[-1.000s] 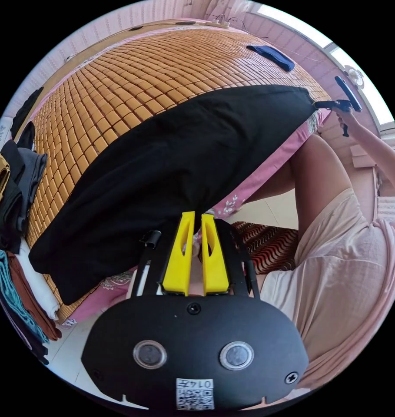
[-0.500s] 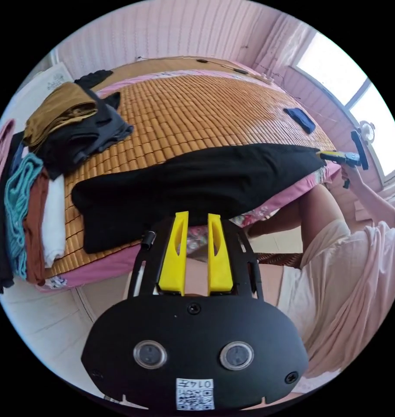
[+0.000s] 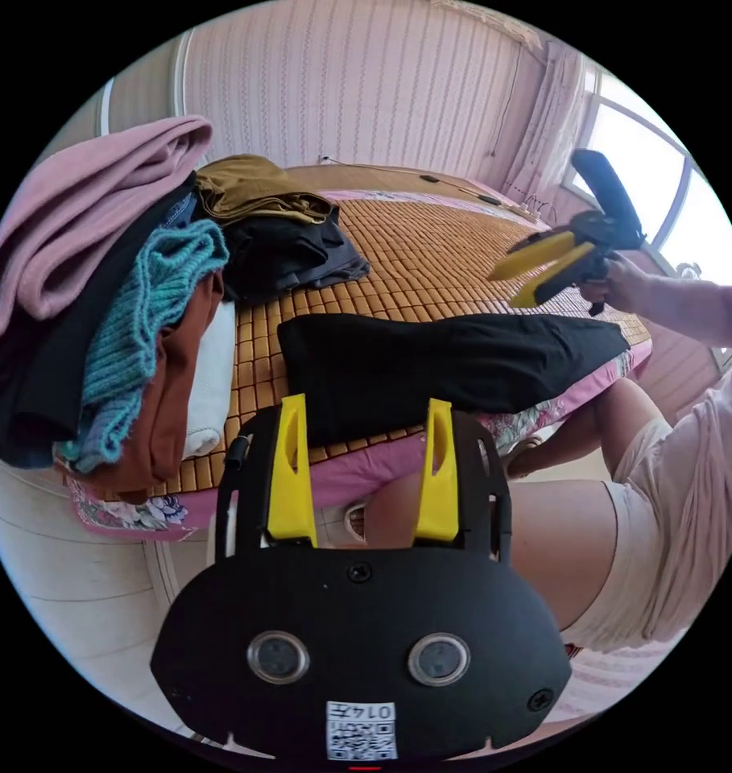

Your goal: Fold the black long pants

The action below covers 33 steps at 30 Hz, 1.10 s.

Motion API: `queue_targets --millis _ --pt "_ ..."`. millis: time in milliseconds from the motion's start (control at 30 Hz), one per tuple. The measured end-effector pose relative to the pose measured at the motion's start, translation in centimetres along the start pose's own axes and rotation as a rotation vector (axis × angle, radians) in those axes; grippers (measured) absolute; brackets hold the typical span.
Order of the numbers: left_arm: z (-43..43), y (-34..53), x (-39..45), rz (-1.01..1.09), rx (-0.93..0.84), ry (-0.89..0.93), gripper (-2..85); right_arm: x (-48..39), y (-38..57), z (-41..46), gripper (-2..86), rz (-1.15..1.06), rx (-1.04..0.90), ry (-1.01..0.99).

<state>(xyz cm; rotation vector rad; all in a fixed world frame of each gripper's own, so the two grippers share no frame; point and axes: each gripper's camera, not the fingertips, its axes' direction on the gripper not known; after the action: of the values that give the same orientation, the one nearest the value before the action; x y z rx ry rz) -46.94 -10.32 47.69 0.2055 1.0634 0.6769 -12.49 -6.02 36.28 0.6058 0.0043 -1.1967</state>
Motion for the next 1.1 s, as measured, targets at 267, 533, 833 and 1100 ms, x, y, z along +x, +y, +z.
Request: queue_targets --millis 267,533,833,1100 --pt "-0.9 0.5 -4.6 0.0 0.054 0.071 23.1 0.8 -13.8 10.3 5.8 -0.039 -0.292 0.025" --pt "-3.1 0.0 -8.1 0.069 0.14 0.177 24.3 -2.3 -16.7 5.6 0.9 -0.421 -0.231 -0.292" --pt "-4.6 -1.2 -7.9 0.266 0.086 0.296 11.5 -4.1 -21.0 4.4 0.5 -0.577 -0.269 -0.402" --pt "-4.2 -1.7 -10.9 -0.059 -0.08 0.246 4.4 -0.1 -26.1 5.2 -0.1 -0.209 -0.205 -0.153"
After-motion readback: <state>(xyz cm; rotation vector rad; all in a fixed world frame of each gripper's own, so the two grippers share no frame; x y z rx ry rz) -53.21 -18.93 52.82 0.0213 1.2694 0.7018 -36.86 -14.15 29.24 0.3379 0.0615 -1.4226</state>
